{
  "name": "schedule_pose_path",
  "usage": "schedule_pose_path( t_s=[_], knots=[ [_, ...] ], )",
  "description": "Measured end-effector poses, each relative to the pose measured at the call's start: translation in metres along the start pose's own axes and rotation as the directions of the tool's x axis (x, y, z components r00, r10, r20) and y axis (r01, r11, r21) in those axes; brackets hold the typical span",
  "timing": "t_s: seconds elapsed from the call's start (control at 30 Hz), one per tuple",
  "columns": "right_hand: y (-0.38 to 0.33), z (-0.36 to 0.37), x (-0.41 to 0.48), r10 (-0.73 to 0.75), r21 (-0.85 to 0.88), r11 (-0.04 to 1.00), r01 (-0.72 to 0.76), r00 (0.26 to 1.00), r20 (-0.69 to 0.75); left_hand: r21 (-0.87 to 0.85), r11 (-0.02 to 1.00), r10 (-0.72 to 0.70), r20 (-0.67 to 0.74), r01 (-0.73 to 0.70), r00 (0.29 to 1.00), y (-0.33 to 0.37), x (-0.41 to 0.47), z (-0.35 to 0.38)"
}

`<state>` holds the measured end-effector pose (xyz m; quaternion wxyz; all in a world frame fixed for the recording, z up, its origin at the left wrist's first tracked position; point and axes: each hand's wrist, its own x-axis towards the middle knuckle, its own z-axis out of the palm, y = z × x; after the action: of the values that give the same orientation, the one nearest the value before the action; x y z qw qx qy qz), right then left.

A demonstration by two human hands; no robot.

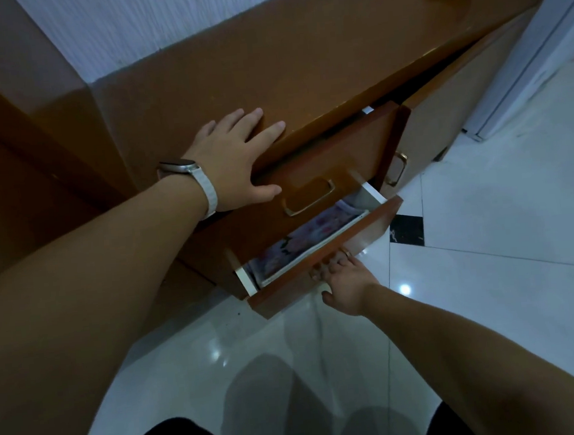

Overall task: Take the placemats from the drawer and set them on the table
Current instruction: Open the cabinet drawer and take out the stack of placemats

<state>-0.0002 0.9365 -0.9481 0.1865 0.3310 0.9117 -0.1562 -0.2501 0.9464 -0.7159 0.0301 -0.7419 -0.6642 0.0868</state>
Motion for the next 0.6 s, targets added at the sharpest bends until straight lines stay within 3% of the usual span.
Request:
schedule_pose_path(
  t_s=[0.23,0.6],
  knots=[
    [-0.002,0.012,-0.029,0.031,0.067,0.997,-0.03,0.999,-0.015,0.007,1.0,-0.003,-0.015,0.003,1.0,0.002,-0.002,-0.002],
    [0.026,0.05,-0.088,-0.117,0.025,0.992,0.122,0.982,-0.145,0.015,1.0,-0.019,-0.035,0.019,0.999,0.003,-0.001,0.001]
  ],
)
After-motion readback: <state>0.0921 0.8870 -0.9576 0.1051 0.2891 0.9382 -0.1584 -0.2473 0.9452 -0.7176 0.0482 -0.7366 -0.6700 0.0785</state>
